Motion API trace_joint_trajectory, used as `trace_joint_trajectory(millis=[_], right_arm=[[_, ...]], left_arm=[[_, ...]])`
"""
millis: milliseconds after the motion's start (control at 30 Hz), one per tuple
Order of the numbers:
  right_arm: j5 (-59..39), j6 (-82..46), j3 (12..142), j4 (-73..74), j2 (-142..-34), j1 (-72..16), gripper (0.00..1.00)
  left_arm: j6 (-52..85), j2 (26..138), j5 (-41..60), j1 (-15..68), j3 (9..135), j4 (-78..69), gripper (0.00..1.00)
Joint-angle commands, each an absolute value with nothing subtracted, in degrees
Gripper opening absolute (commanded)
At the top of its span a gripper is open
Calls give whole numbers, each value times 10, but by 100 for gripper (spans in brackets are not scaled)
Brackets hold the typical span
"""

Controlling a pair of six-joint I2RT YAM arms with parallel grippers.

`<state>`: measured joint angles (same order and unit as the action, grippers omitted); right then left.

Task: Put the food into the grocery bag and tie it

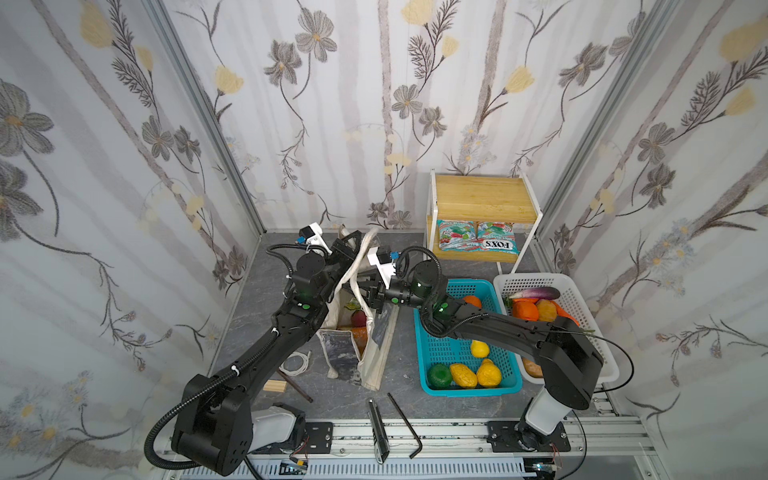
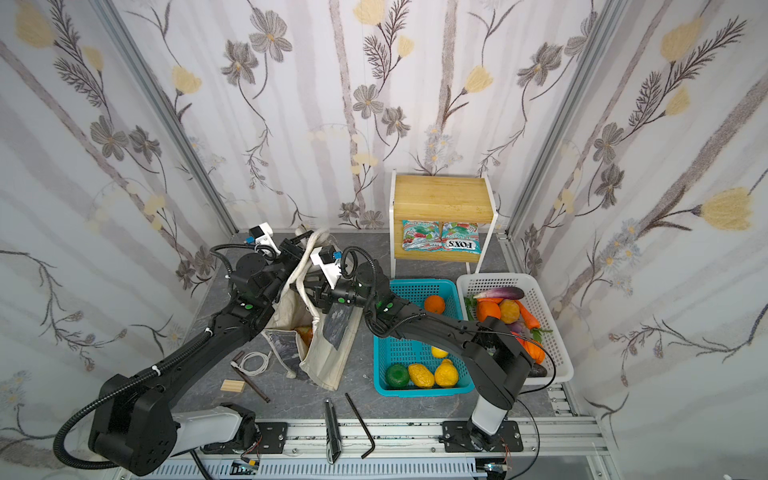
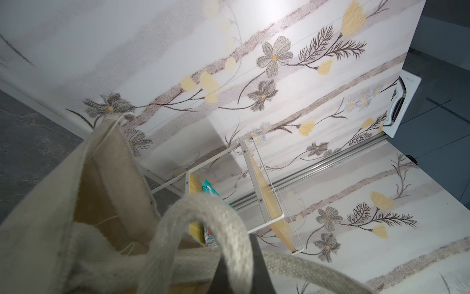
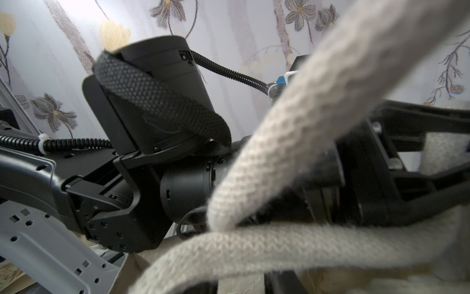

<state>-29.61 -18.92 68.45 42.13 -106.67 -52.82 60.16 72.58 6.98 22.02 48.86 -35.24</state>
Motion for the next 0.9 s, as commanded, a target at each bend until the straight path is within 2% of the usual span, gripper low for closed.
trace_joint_trajectory(millis=[0, 133, 267, 400, 433, 567, 600, 733, 867], right_arm=[[-288, -200, 700, 529, -1074, -538, 29], [-280, -208, 699, 549, -1079, -544, 26], [-289, -208, 690, 574, -1079, -548, 41], [-293, -207, 691, 578, -1081, -548, 44], [-289, -207, 692, 576, -1081, -548, 41], [-272, -196, 694, 554, -1079, -548, 14], [-269, -195, 690, 555, -1077, -548, 11], [-253, -184, 666, 542, -1062, -545, 8], [-240, -162, 658, 470, -1047, -541, 6]], left_arm=[[597, 730, 86, 229, 484, -337, 0], [600, 730, 84, 229, 479, -341, 0], [597, 732, 79, 229, 481, -343, 0], [597, 731, 77, 229, 483, -344, 0], [597, 731, 78, 229, 483, -343, 0], [594, 727, 79, 228, 483, -344, 0], [592, 725, 79, 228, 483, -344, 0], [587, 723, 84, 215, 489, -344, 0], [598, 723, 122, 172, 516, -342, 0]])
